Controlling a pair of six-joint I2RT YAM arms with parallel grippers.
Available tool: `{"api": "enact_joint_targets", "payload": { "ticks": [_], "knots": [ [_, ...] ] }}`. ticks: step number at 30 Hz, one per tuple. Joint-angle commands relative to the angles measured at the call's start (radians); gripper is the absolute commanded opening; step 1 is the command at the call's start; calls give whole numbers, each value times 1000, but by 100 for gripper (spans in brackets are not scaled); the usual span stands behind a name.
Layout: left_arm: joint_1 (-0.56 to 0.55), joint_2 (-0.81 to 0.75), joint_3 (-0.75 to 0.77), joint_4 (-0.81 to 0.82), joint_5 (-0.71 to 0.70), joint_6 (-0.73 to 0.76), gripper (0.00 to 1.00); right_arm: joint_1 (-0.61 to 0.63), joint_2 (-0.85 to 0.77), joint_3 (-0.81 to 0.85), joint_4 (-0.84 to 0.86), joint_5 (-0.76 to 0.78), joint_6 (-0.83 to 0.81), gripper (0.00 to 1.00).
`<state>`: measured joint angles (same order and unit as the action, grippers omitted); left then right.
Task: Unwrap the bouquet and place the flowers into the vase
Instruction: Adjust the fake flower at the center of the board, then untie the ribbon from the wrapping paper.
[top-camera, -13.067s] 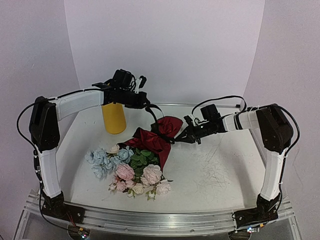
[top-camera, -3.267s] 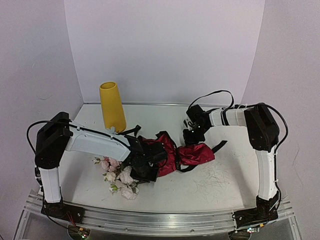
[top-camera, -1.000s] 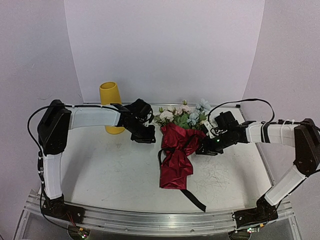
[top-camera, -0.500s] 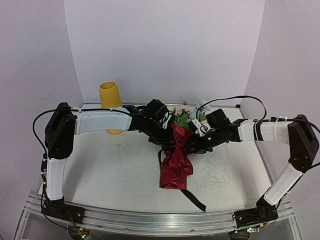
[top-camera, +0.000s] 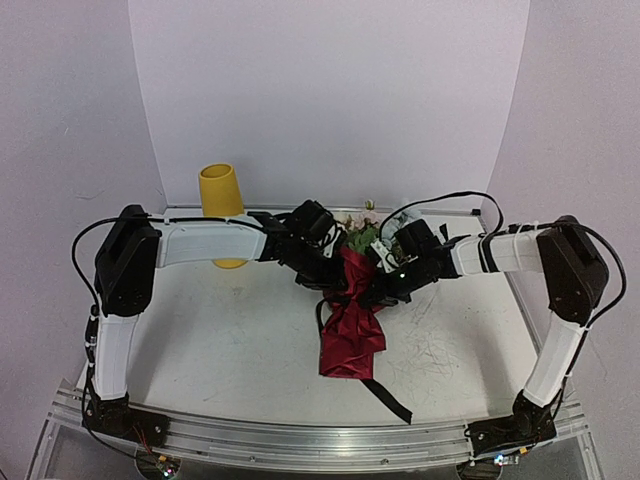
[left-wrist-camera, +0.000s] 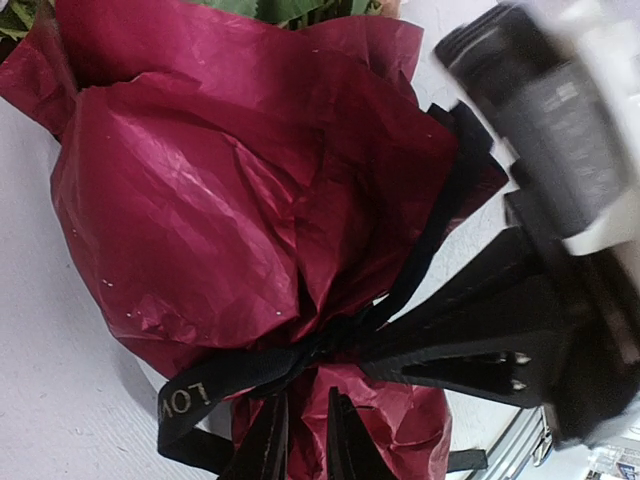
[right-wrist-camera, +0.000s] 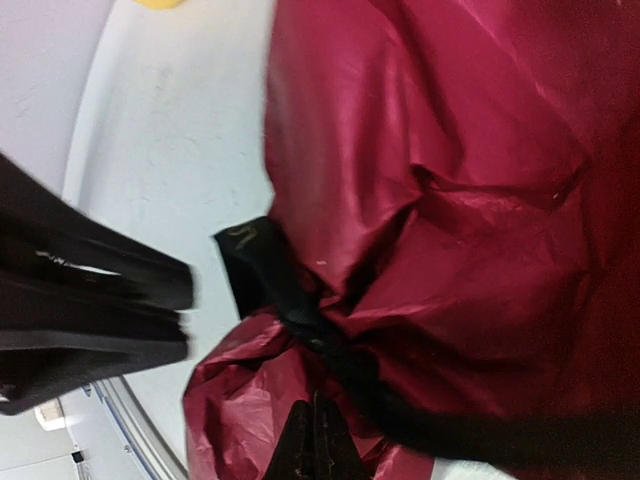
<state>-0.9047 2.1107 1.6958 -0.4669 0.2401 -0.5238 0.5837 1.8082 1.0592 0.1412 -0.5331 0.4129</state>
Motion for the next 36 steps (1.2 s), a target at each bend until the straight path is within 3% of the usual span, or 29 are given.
{"api": "enact_joint_targets", "payload": {
  "ticks": [1,13,22,36],
  "knots": [
    [20,12,45,21,26,20,15,6,48,7,-54,10,-9,0],
    [23,54,73,-6,183,169,16,6,-46,-19,-76,48,-10,0],
    [23,28,55,-66,167,302,18,23,-115,4,-77,49,-86,0],
    [26,-18,-8,-72,63,345,19,64,16,105,-96,34,-82,0]
  ]
}}
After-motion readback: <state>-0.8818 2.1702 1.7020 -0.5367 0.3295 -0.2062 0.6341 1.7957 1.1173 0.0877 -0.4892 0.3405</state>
